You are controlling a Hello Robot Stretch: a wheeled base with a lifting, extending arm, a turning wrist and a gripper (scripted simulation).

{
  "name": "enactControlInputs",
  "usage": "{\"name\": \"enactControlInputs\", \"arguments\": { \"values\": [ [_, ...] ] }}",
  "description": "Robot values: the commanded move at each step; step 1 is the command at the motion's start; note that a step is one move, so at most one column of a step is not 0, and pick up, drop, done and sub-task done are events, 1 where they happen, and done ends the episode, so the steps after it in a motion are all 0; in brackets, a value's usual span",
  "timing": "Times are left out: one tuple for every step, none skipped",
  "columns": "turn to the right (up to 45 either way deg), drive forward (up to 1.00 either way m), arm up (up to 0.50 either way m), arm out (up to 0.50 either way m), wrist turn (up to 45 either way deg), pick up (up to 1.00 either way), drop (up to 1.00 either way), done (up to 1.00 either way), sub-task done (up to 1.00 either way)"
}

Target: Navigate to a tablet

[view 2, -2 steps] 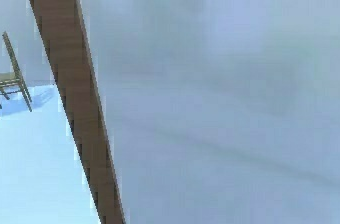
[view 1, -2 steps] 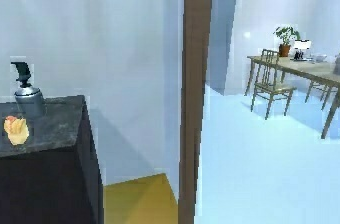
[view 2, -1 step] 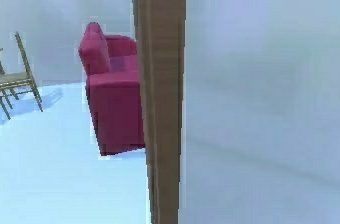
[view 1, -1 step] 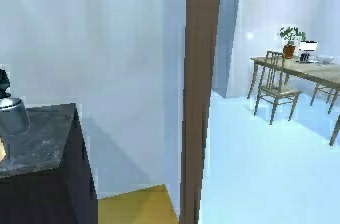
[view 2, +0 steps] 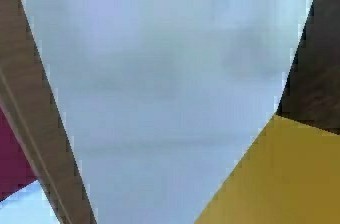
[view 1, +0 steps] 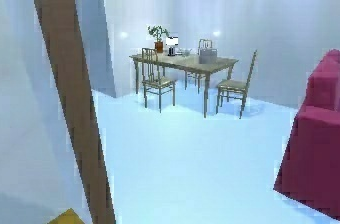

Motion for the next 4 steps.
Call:
{"name": "enactControlInputs", "arguments": {
  "values": [
    [0.0, 0.75, 0.00, 0.00, 0.0, 0.00, 0.00, 0.00, 0.00],
    [39.0, 0.00, 0.00, 0.00, 0.0, 0.00, 0.00, 0.00, 0.00],
    [0.0, 0.45, 0.00, 0.00, 0.0, 0.00, 0.00, 0.00, 0.00],
    [-45.0, 0.00, 0.00, 0.00, 0.0, 0.00, 0.00, 0.00, 0.00]
  ]
}}
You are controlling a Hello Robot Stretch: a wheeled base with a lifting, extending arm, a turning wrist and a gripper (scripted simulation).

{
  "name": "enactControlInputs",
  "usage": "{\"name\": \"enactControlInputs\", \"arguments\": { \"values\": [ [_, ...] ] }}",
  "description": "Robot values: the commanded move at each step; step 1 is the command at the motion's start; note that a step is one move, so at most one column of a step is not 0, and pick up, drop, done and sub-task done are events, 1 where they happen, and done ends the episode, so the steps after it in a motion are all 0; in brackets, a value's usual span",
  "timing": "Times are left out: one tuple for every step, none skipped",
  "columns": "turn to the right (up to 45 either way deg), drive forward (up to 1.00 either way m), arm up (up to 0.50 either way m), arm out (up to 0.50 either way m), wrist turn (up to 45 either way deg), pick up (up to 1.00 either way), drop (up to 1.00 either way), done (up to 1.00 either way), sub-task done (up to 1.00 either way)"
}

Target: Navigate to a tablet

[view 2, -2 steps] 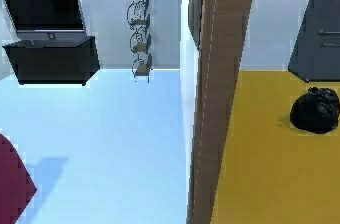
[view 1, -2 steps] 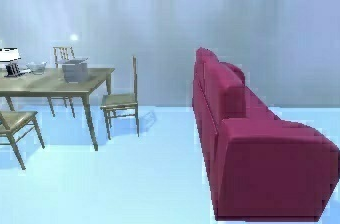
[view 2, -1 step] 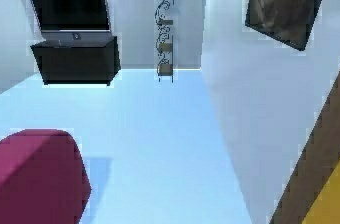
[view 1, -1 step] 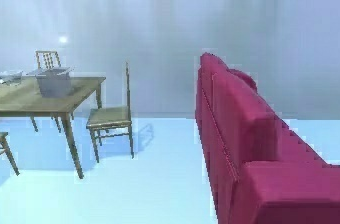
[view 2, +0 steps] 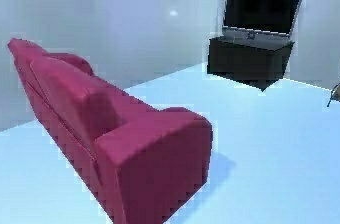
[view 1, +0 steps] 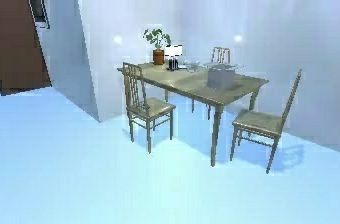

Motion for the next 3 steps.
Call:
{"name": "enactControlInputs", "arguments": {
  "values": [
    [-42.0, 0.00, 0.00, 0.00, 0.0, 0.00, 0.00, 0.00, 0.00],
    [0.0, 1.00, 0.00, 0.00, 0.0, 0.00, 0.00, 0.00, 0.00],
    [-6.0, 0.00, 0.00, 0.00, 0.0, 0.00, 0.00, 0.00, 0.00]
  ]
}}
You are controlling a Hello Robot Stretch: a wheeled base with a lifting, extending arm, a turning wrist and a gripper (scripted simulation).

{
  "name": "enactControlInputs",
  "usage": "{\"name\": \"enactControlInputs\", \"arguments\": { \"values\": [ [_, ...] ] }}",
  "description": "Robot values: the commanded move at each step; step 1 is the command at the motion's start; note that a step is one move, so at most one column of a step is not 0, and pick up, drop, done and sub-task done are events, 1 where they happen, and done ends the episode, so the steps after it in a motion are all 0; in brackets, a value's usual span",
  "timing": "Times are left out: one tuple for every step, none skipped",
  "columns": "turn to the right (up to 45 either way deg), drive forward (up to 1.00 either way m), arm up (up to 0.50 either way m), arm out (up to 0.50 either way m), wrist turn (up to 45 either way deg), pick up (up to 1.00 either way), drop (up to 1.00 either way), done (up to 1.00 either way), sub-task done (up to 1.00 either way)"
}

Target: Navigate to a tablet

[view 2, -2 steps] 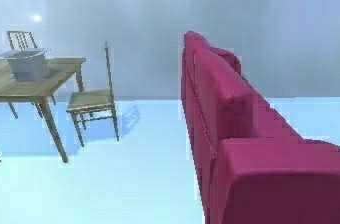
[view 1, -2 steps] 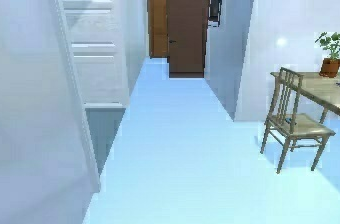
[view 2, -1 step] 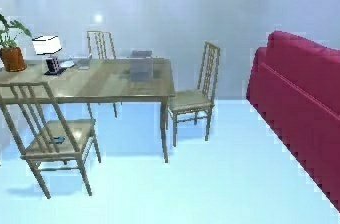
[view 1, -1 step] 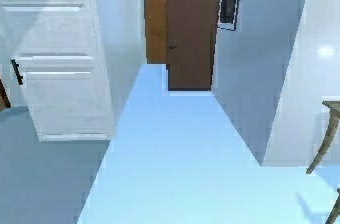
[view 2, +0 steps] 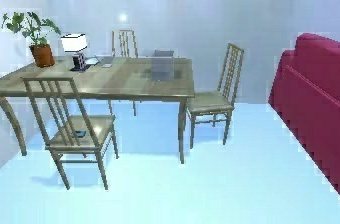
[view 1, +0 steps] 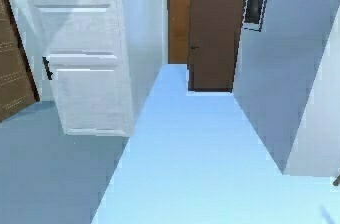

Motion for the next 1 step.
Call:
{"name": "enactControlInputs", "arguments": {
  "values": [
    [0.0, 0.70, 0.00, 0.00, 0.0, 0.00, 0.00, 0.00, 0.00]
  ]
}}
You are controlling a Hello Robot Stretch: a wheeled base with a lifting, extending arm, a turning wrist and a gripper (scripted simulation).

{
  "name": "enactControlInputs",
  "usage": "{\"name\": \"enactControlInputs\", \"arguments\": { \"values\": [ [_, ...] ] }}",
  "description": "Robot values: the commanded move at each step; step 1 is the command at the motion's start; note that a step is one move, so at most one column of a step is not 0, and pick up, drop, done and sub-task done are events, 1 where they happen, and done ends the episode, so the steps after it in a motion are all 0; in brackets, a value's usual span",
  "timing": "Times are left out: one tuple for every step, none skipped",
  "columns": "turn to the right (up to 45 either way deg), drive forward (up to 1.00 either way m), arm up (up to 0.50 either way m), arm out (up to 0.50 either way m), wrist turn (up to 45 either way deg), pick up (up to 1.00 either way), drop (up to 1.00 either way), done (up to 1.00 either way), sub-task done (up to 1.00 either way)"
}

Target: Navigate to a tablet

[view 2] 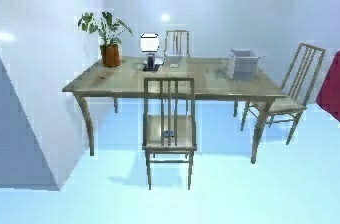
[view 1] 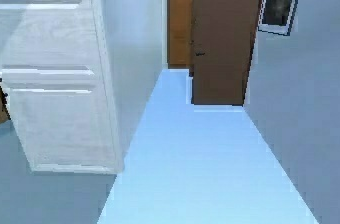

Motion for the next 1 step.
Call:
{"name": "enactControlInputs", "arguments": {
  "values": [
    [-21.0, 0.00, 0.00, 0.00, 0.0, 0.00, 0.00, 0.00, 0.00]
  ]
}}
